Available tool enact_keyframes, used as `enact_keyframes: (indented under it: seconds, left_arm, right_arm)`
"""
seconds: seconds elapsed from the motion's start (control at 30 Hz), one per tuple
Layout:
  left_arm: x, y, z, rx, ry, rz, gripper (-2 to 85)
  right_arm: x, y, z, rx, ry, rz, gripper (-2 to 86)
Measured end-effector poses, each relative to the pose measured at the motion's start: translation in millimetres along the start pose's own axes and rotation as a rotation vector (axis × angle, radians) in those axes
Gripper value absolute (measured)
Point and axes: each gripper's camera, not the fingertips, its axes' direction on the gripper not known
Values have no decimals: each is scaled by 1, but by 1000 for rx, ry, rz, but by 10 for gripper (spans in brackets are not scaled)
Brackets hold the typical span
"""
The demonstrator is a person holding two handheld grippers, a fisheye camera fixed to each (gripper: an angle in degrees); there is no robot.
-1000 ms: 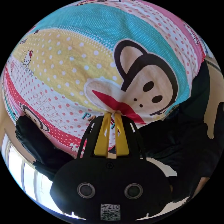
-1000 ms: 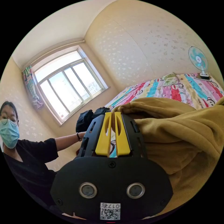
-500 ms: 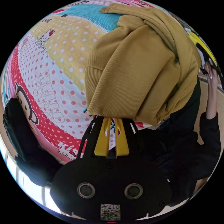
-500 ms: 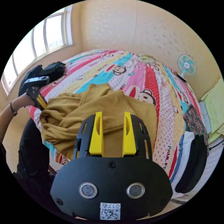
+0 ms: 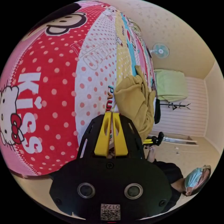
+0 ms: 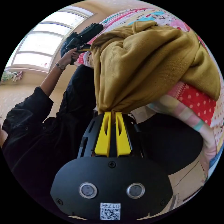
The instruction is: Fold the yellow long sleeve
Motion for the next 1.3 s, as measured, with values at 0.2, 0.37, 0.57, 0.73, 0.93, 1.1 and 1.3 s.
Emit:
enact_keyframes:
  seconds: [0.2,0.37,0.57,0.73,0.93,1.1,1.3]
  left_arm:
    - [91,42,-32,42,-199,167,92]
    - [216,51,7,-105,-408,516,107]
    - [205,29,138,-286,-791,522,115]
    - [171,108,64,141,-485,510,32]
    - [100,201,-62,383,-289,276,15]
    - [59,225,-107,424,-279,61,25]
    - [71,232,-98,323,-346,43,59]
  right_arm:
    - [-21,30,-11,36,-152,-136,42]
    - [-39,-14,-53,-18,-32,-320,46]
    - [-60,-92,-58,-234,82,-310,54]
    - [-62,-91,-48,-297,124,-226,58]
    - [-30,-58,-59,-317,128,-26,52]
    - [-37,-95,-108,64,85,-16,94]
    - [-34,-227,-78,280,65,-41,122]
